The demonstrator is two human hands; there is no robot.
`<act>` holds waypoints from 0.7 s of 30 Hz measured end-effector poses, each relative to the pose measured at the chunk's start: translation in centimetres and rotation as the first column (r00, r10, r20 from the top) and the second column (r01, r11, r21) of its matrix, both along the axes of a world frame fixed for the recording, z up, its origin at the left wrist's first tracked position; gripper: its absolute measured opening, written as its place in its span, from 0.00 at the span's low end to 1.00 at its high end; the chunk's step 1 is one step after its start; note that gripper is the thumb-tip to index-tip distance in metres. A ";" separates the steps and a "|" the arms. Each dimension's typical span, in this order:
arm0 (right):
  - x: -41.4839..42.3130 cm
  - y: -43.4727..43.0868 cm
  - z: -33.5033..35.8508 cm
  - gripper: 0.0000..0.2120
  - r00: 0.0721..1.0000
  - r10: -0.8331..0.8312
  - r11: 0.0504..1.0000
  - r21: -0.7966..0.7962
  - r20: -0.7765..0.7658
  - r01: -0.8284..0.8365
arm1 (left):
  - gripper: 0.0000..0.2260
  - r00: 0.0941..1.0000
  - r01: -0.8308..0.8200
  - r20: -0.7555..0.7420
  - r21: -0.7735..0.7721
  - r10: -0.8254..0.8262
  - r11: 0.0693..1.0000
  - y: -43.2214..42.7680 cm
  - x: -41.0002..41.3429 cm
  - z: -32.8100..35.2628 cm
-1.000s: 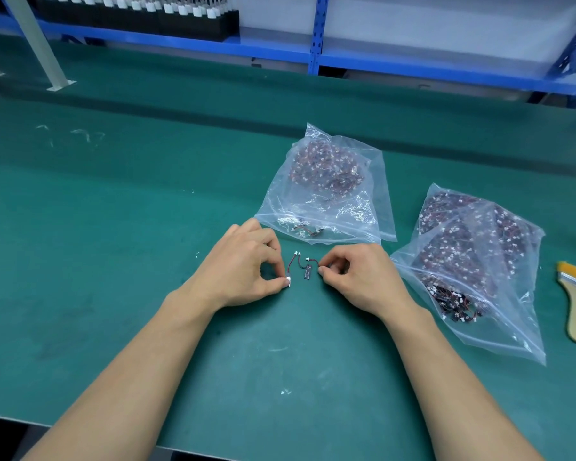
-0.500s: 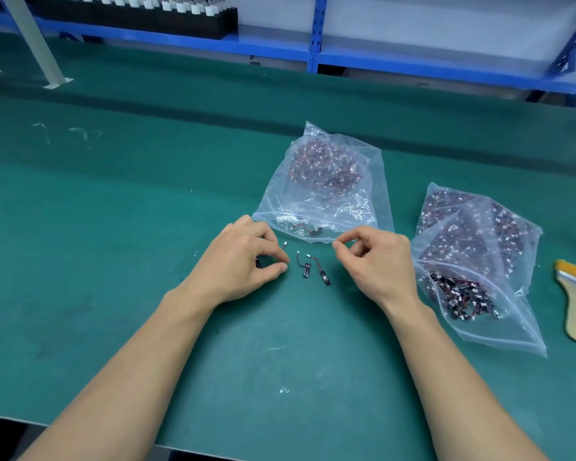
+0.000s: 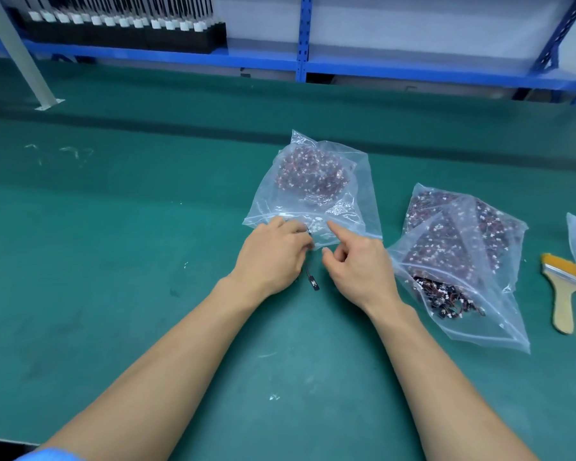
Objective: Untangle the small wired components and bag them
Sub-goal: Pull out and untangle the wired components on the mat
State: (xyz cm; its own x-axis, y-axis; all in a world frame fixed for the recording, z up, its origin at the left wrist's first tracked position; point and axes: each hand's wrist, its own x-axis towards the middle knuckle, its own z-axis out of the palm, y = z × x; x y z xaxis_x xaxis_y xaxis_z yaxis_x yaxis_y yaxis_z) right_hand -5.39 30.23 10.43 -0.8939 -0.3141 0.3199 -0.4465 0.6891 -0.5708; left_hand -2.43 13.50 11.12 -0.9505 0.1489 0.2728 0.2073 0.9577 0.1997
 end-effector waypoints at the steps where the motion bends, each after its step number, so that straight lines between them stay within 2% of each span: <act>1: 0.0 0.0 0.0 0.25 1.000 0.001 1.000 0.004 0.001 -0.001 | 0.14 1.000 -0.017 0.013 -0.028 0.017 0.999 0.3 -0.2 -0.1; 4: -0.1 0.0 0.2 0.25 1.000 0.007 1.000 0.005 0.016 -0.007 | 0.14 0.999 -0.050 0.008 -0.024 0.050 0.998 0.5 -0.4 -0.5; 8: -0.3 0.1 0.0 0.20 0.999 -0.012 0.999 -0.029 0.047 0.013 | 0.14 1.000 0.019 -0.019 -0.006 -0.019 1.000 0.0 -0.1 -0.5; 15: -0.4 0.1 -0.5 0.12 0.998 0.009 1.000 -0.011 0.068 -0.008 | 0.12 0.994 0.049 -0.103 0.160 -0.033 0.986 -0.7 0.4 -0.5; 21: -0.4 0.2 -0.4 0.05 1.000 0.018 1.000 -0.008 0.023 -0.018 | 0.11 0.981 0.116 -0.187 0.350 -0.052 0.930 -0.5 0.4 -0.8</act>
State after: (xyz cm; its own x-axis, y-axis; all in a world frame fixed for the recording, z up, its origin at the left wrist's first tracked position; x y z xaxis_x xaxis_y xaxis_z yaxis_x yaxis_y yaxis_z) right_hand -5.77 30.40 10.02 -0.8952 -0.3278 0.3019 -0.4454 0.6764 -0.5865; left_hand -2.01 13.03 10.32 -0.8726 0.0888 0.4803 0.3459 0.8067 0.4792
